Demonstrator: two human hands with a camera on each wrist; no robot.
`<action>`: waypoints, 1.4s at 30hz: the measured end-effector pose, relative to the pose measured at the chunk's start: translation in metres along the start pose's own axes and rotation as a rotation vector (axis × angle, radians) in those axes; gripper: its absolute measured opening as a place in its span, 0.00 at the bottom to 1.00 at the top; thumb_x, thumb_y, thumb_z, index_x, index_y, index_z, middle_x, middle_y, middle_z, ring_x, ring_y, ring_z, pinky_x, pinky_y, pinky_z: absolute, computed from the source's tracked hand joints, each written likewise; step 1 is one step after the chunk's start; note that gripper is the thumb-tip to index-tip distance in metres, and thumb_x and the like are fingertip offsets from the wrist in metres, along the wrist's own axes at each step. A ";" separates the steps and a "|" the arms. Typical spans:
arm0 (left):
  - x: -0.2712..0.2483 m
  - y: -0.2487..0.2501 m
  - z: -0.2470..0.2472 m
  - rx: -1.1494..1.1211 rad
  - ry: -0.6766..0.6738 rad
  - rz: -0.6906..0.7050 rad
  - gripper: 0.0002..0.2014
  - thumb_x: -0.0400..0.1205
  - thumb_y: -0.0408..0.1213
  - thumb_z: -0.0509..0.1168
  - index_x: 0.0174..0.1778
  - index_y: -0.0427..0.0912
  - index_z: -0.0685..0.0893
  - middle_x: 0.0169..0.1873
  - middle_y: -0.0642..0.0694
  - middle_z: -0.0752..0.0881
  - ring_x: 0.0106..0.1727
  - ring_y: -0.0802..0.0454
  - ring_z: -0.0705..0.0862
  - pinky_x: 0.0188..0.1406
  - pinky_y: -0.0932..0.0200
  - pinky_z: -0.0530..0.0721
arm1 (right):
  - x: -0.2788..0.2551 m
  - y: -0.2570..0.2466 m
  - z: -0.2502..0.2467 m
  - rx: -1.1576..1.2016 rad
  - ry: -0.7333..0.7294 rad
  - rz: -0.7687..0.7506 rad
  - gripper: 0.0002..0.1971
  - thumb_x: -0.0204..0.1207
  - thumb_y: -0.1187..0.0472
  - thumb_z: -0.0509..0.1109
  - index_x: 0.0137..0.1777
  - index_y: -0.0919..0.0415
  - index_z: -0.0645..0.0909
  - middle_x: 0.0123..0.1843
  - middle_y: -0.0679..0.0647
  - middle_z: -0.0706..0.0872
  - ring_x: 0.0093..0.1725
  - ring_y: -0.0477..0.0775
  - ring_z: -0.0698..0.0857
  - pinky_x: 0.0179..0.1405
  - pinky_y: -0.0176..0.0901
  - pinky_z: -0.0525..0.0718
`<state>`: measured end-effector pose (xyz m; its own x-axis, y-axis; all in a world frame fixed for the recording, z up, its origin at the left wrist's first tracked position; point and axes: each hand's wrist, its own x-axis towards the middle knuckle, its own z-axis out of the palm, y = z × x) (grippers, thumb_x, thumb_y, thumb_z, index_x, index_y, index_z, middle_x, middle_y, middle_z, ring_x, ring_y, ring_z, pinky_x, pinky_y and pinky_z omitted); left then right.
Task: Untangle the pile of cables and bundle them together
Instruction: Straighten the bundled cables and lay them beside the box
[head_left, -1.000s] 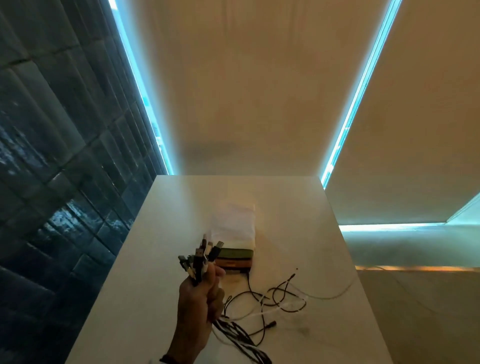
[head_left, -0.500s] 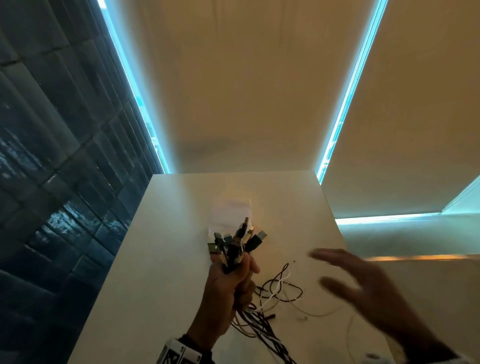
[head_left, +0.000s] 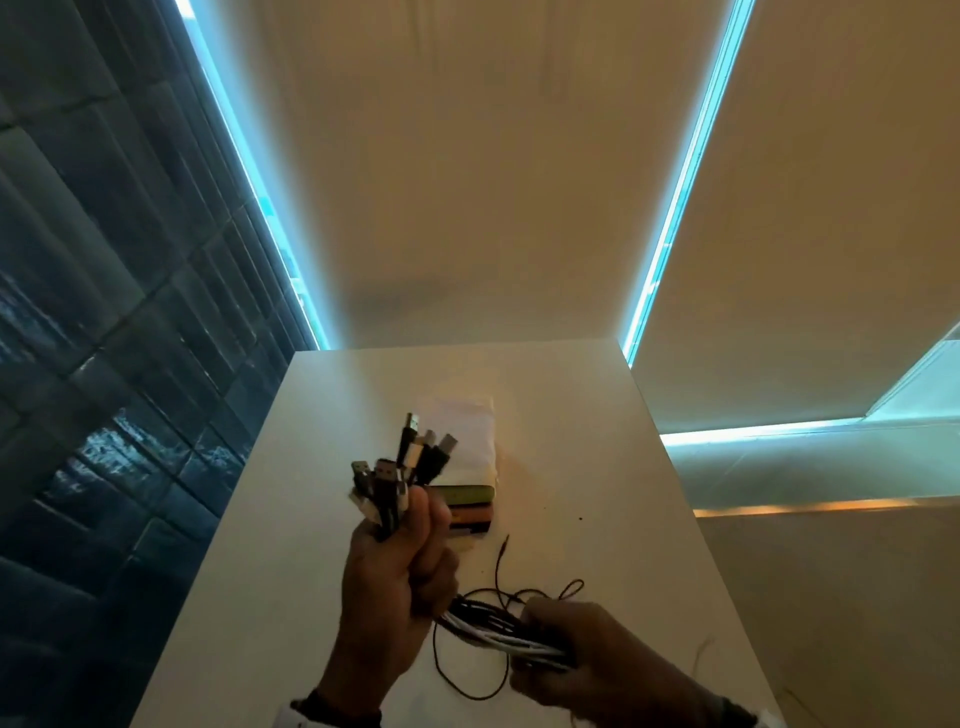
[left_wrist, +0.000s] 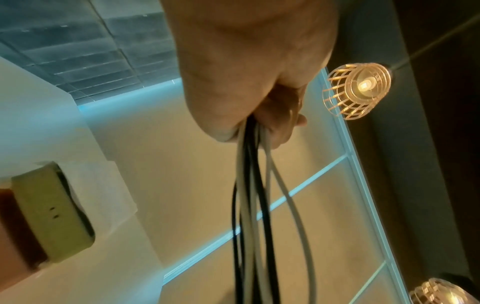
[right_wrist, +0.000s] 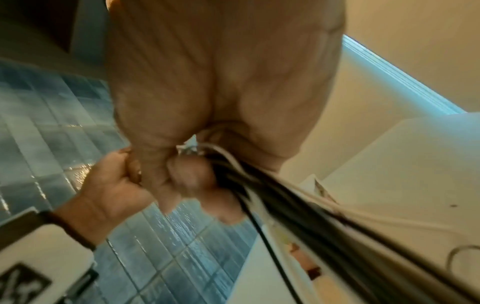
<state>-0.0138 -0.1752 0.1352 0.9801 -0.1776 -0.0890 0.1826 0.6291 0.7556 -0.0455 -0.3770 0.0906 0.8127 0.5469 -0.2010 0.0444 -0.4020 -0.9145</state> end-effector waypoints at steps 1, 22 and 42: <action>0.003 0.008 -0.003 -0.031 0.008 0.020 0.24 0.63 0.56 0.82 0.36 0.40 0.84 0.17 0.53 0.64 0.14 0.60 0.58 0.12 0.70 0.62 | -0.003 0.005 -0.005 0.056 0.009 0.022 0.06 0.73 0.55 0.78 0.44 0.54 0.84 0.39 0.46 0.87 0.39 0.40 0.85 0.40 0.35 0.82; -0.014 0.109 0.005 -0.263 -0.317 0.238 0.21 0.92 0.41 0.44 0.47 0.36 0.78 0.21 0.50 0.65 0.18 0.55 0.60 0.15 0.65 0.67 | -0.003 0.110 0.021 0.029 0.158 0.284 0.17 0.73 0.51 0.76 0.23 0.41 0.81 0.21 0.39 0.77 0.26 0.34 0.73 0.29 0.32 0.66; -0.027 0.054 -0.005 0.108 0.266 0.117 0.15 0.82 0.45 0.58 0.35 0.41 0.81 0.17 0.52 0.60 0.13 0.60 0.55 0.14 0.71 0.53 | 0.084 0.104 -0.027 -0.312 0.232 0.594 0.16 0.80 0.47 0.68 0.49 0.62 0.83 0.47 0.57 0.89 0.49 0.57 0.90 0.43 0.41 0.89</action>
<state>-0.0300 -0.1323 0.1754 0.9826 0.1046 -0.1538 0.0724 0.5466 0.8343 0.0428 -0.3931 -0.0121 0.8524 0.0135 -0.5227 -0.3082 -0.7945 -0.5232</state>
